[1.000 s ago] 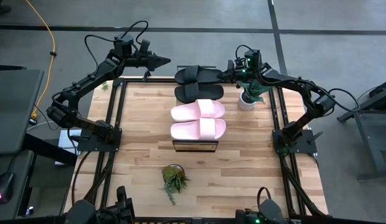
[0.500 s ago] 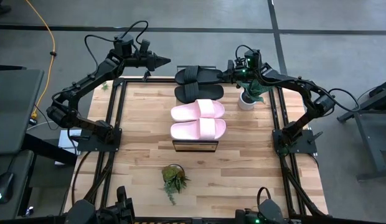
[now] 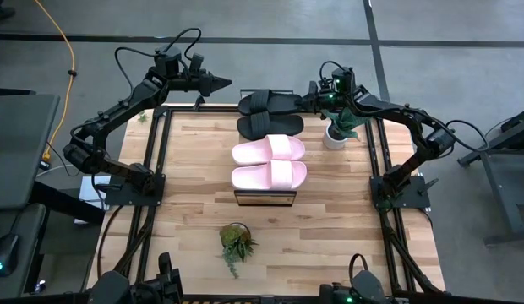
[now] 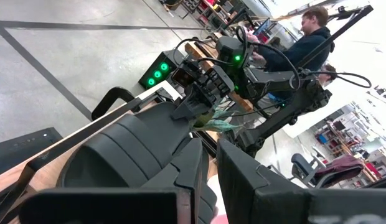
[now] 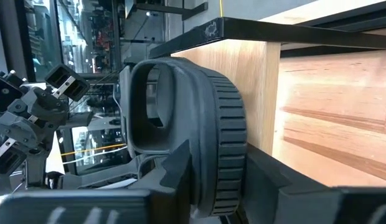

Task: Pick and place slides into the shelf
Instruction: Put the black slide on the shelf

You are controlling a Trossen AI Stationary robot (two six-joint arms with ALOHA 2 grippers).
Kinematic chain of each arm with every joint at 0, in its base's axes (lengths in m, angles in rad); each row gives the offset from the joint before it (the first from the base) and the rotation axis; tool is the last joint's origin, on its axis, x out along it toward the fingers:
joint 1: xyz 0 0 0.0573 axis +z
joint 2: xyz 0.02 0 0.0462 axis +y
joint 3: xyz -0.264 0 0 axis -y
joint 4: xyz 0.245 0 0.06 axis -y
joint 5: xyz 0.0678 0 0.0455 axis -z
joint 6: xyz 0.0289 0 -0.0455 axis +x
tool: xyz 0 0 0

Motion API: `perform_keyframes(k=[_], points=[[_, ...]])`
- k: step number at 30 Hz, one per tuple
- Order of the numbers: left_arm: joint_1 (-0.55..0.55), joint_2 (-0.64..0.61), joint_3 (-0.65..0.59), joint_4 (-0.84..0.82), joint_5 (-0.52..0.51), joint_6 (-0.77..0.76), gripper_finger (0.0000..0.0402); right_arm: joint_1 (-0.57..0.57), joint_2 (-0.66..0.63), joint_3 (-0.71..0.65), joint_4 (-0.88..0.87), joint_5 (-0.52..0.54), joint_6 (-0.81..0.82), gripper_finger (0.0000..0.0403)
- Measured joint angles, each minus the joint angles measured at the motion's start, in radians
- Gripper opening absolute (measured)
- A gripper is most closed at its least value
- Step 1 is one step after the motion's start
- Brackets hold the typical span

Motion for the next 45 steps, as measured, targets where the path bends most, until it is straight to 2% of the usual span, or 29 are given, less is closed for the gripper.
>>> perform_keyframes(k=[6, 10, 16, 21, 28, 31, 37, 45], points=[[0.0, 0.0, 0.0, 0.0, 0.0, 0.0, 0.004, 0.0, 0.0, 0.0, 0.0, 0.0, 0.0, 0.0143], [0.0, 0.0, 0.0, 0.0, -0.001, 0.0, 0.004, 0.0, 0.0, 0.0, 0.0, 0.018, 0.0, 0.0159], [-0.001, 0.0, 0.0, -0.002, 0.025, 0.0, 0.004, 0.0, 0.0, 0.0, 0.0, 0.023, -0.001, 0.0162], [-0.043, 0.02, 0.0, -0.048, 0.038, 0.0, 0.004, 0.0, 0.0, 0.0, 0.002, 0.022, -0.008, 0.0162], [-0.098, 0.082, 0.0, -0.092, -0.051, 0.015, 0.004, 0.005, 0.0, 0.0, 0.004, 0.022, -0.011, 0.0162], [-0.102, 0.102, 0.0, -0.108, -0.082, 0.08, 0.004, 0.008, 0.0, 0.0, 0.004, 0.021, -0.017, 0.0162], [-0.1, 0.108, 0.0, -0.207, -0.178, 0.378, 0.004, 0.013, 0.0, 0.0, 0.004, 0.021, -0.017, 0.0162], [-0.125, 0.108, 0.0, -0.324, -0.349, 0.549, 0.004, 0.013, 0.0, 0.0, 0.004, 0.021, -0.01, 0.0162]])
